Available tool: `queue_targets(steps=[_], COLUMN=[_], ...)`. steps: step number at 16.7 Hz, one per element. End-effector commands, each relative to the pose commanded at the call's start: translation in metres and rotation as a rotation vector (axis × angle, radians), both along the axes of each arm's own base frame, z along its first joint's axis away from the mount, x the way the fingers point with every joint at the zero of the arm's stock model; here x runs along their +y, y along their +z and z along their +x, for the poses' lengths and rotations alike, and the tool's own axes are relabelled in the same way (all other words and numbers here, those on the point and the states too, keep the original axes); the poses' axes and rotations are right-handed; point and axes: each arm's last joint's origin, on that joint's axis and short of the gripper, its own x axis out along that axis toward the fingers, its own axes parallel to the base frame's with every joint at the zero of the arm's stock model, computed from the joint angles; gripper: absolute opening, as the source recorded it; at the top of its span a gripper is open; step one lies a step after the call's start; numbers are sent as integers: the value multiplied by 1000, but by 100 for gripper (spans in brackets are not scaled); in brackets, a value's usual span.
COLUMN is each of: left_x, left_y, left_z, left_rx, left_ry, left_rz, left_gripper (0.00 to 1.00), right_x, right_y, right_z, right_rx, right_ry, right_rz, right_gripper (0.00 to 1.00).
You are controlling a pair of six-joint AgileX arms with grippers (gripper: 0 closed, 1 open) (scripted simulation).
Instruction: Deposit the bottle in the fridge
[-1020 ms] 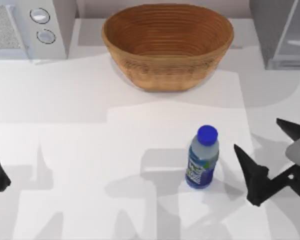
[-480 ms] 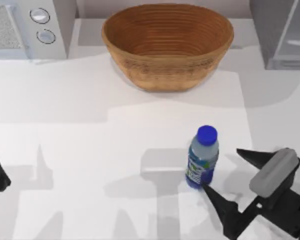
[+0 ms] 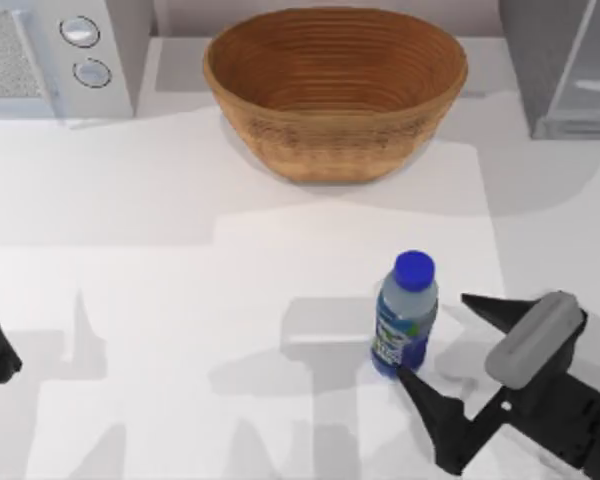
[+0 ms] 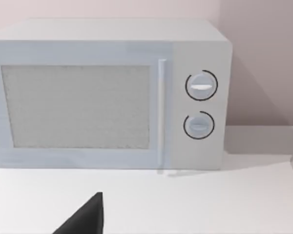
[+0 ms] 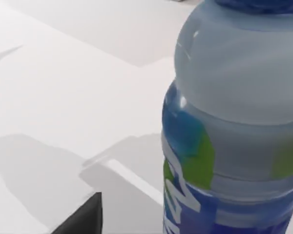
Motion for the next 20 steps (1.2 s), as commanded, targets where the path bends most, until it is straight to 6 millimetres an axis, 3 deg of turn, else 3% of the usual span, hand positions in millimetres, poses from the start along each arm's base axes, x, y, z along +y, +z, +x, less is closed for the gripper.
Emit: queue_targets(steps=[5, 10, 20], left_x=[0, 0, 0], left_y=[0, 0, 0], left_z=[0, 0, 0], left_rx=[0, 0, 0], left_ry=[0, 0, 0], left_rz=[0, 0, 0], left_gripper=[100, 100, 100], right_x=[31, 34, 34], right_y=[-8, -10, -10], right_z=[32, 34, 34], right_rx=[-7, -4, -4], right_ry=[-1, -1, -1], right_rz=[5, 3, 3], right_gripper=[100, 100, 25])
